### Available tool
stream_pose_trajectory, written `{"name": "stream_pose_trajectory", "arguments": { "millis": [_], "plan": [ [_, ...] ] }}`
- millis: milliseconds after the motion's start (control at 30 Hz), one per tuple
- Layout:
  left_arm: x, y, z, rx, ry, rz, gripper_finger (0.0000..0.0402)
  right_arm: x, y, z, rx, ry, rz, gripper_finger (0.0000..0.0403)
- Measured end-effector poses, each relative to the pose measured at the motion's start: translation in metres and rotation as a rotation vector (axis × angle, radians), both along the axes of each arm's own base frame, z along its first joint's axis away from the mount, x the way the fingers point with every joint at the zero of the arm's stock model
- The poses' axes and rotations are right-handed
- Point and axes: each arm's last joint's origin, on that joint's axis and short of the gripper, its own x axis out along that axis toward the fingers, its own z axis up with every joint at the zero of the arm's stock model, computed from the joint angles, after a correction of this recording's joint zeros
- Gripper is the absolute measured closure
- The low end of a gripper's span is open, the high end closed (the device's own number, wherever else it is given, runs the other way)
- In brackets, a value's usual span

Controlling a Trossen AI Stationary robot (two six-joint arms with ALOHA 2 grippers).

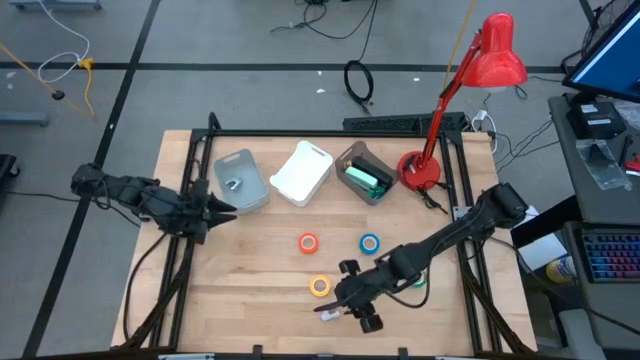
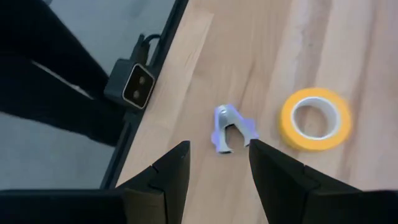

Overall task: Pick and place Stapler, Stapler remover, tape
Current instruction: Put the purple staple remover into the gray bin

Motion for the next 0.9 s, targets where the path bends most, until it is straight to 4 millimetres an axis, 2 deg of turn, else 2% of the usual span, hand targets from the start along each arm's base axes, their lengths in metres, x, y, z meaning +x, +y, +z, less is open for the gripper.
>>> {"name": "stream_pose_trajectory", "arguments": {
  "millis": [267,633,900],
  "plan": [
    [-0.017,0.007,-0.013,-0.015,-0.05,0.006,0.0275,0.011,0.009,-0.018,0.018,0.051,0.067,0.0246],
    [-0.022,0.009,-0.017,-0.013,-0.046,0.006,0.0275,0.031,0.016,-0.055,0.003,0.054,0.089,0.0246],
    [-0.022,0.009,-0.018,-0.014,-0.045,0.007,0.0275,0.035,0.018,-0.06,0.0,0.028,0.105,0.0246]
  ]
}}
